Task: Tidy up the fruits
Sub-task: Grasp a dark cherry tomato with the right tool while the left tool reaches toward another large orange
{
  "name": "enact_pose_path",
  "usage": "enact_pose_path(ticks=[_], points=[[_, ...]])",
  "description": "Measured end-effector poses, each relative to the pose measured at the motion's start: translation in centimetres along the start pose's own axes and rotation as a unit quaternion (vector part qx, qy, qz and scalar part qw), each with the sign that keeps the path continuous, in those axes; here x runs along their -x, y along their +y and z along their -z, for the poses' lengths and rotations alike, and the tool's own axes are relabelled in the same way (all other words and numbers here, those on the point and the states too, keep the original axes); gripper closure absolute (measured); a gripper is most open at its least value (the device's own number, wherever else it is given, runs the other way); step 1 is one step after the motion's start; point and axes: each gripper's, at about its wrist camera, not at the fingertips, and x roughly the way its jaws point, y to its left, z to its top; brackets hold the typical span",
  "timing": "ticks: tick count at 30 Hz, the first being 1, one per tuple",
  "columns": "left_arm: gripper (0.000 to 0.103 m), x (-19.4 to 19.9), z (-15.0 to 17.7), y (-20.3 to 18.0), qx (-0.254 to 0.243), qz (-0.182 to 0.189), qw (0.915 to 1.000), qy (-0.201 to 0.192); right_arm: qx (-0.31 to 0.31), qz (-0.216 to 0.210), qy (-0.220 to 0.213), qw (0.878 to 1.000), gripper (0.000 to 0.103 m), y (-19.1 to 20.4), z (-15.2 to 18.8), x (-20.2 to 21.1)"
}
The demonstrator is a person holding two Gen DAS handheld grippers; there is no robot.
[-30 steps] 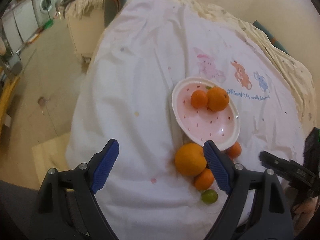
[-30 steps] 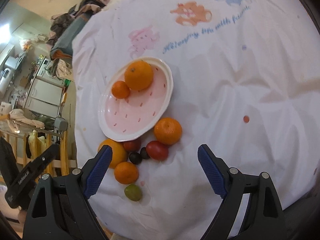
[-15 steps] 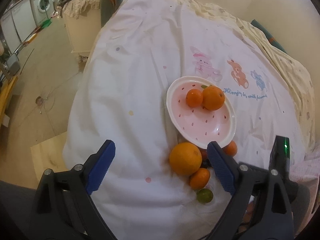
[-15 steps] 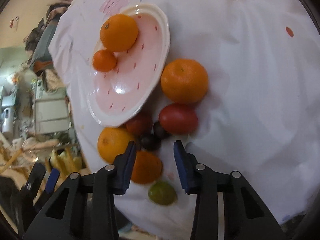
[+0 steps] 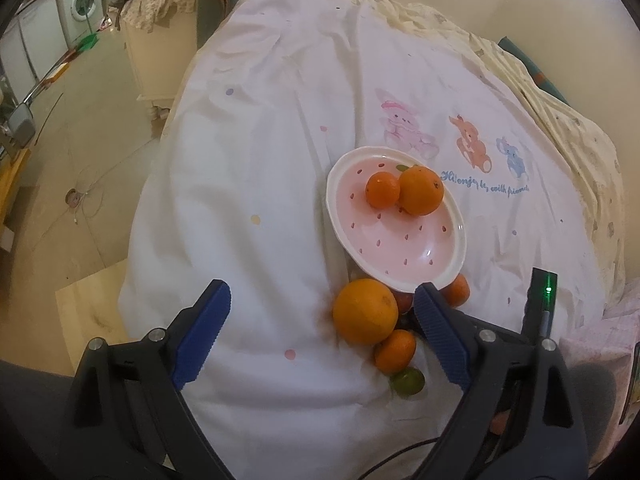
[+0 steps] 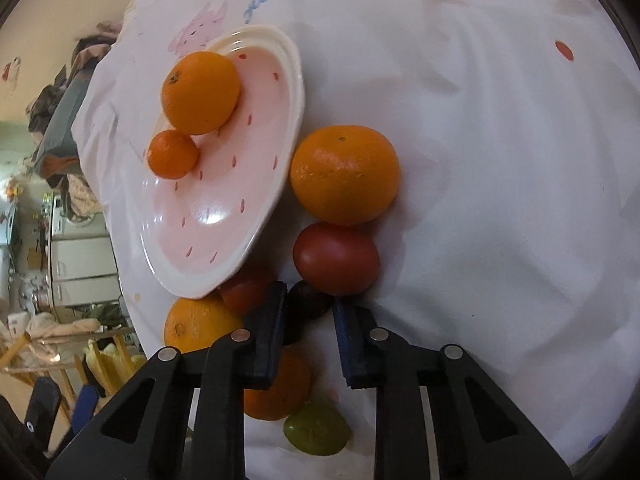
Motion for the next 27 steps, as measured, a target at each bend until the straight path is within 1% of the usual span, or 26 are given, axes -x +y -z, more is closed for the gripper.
enact_pose_path(ticks=[4,7,10,12,13,14,15,18,21,23,25,27], points=[[0.012,-0.2,-0.2,0.0,0.007,-0.001,1.0000,0.002,0.001,-0.010,0.011,1.000,0.079,0.2,-0.2,0.7],[0.012,-0.2,-0.2,-0.1,0.004,-0.004,1.0000,0.000,0.019,-0.020,0.019,0.999,0.079,0.2,0.0,2.4],[0.012,-0.4,-0.1,-0.1,0.000,-0.010,1.0000,0.000,0.054,-0.031,0.020,0.998,0.079,0.8,0.0,4.5],[0.012,-0.5,0.0,0.0,0.000,-0.016,0.9999,0.002,0.099,-0.030,0.008,0.995,0.079,1.6,0.0,6.6],[0.012,-0.6,-0.1,0.1,0.000,-0.018,0.9998,0.003,0.124,-0.029,0.006,0.992,0.079,2.2,-0.1,7.3],[0.012,-0.8,-0.1,0.1,0.001,-0.020,0.9998,0.005,0.163,-0.023,-0.001,0.986,0.079,3.1,-0.3,8.4],[0.012,-0.9,-0.1,0.2,0.003,-0.020,0.9998,0.007,0.188,-0.015,-0.009,0.982,0.079,3.8,-0.4,9.1],[0.012,-1.3,-0.1,0.2,0.004,-0.024,0.9996,0.012,0.267,0.001,-0.027,0.963,0.079,5.8,-0.6,10.9],[0.012,-1.6,0.0,0.0,0.001,-0.025,0.9995,0.017,0.320,0.013,-0.056,0.946,0.079,6.9,-0.9,12.1],[0.012,-2.0,0.2,-0.1,0.000,-0.022,0.9994,0.026,0.321,0.004,-0.067,0.945,0.079,7.0,-1.4,12.4],[0.012,-2.6,0.4,-0.2,-0.002,-0.020,0.9990,0.039,0.298,-0.016,-0.070,0.952,0.079,6.1,-2.1,12.4],[0.012,-3.0,0.7,-0.5,-0.008,-0.026,0.9985,0.048,0.287,-0.018,-0.073,0.955,0.079,5.5,-2.4,12.1]])
